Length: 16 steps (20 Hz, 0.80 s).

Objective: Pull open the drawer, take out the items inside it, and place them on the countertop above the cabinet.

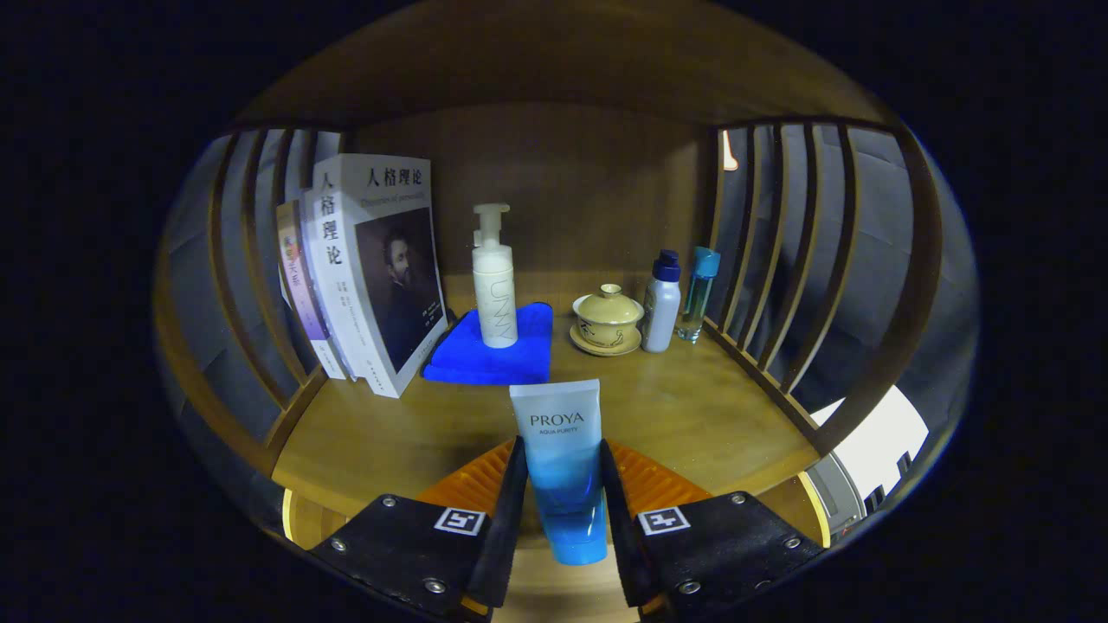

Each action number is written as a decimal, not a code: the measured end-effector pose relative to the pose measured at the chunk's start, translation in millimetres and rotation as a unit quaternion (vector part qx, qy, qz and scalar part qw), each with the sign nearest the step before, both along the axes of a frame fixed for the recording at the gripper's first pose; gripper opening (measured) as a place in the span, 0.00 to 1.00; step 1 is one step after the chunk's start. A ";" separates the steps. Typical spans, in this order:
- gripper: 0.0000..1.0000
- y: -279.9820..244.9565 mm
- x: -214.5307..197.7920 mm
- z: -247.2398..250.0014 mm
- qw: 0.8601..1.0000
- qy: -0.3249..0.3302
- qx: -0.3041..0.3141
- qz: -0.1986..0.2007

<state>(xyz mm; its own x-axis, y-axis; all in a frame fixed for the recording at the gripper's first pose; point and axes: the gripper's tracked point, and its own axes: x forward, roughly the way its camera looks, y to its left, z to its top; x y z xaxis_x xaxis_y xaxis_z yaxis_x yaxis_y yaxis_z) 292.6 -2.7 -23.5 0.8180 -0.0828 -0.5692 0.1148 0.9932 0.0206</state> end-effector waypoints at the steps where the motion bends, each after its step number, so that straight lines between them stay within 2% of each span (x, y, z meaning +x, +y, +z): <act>1: 0.50 1.5 8.0 -2.2 1.000 0.002 0.010 0.005; 3: 0.51 2.0 23.7 -6.8 1.000 0.002 0.020 0.017; 7: 0.58 -5.1 31.8 -10.3 0.999 -0.008 0.000 0.034; 11: 0.95 -0.7 20.8 3.9 0.998 -0.036 -0.001 0.043; 16: 0.95 -1.7 -23.6 49.1 0.995 -0.098 0.014 0.017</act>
